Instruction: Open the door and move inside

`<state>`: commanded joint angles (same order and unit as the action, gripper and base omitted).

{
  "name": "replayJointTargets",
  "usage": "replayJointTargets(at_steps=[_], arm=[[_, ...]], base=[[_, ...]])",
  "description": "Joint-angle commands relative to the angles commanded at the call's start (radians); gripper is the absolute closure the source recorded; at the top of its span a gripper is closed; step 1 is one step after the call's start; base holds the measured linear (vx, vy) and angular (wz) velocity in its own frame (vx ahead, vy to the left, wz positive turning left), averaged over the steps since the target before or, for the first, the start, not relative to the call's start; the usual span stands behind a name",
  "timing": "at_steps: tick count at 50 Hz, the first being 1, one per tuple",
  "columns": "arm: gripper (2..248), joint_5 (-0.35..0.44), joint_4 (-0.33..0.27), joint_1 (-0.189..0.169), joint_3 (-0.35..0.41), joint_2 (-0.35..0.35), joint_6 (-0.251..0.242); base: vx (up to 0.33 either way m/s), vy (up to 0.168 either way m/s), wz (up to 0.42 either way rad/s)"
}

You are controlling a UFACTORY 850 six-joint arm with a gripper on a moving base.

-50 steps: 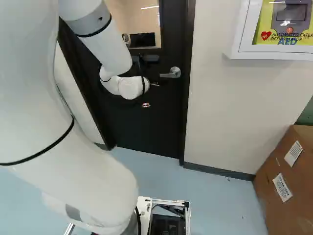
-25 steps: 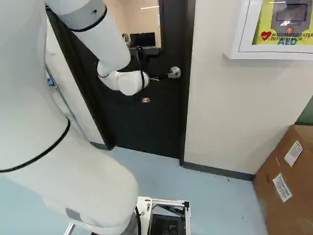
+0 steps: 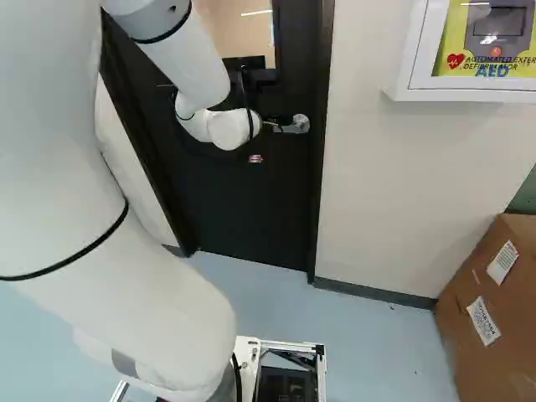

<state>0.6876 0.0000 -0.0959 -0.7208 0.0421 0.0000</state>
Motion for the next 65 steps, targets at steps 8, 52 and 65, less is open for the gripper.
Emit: replayJointTargets(at_steps=[8,52,65], arm=[[3,0.000,0.000,-0.003,-0.033,-0.027,0.000],[3,0.000,0.000,-0.006,-0.055,-0.128,0.000],[3,0.000,0.000,-0.006,-0.047,-0.149,0.000]], base=[[0.000,0.000,0.000],[0.000,0.000,0.000],[0.000,0.000,0.000]])
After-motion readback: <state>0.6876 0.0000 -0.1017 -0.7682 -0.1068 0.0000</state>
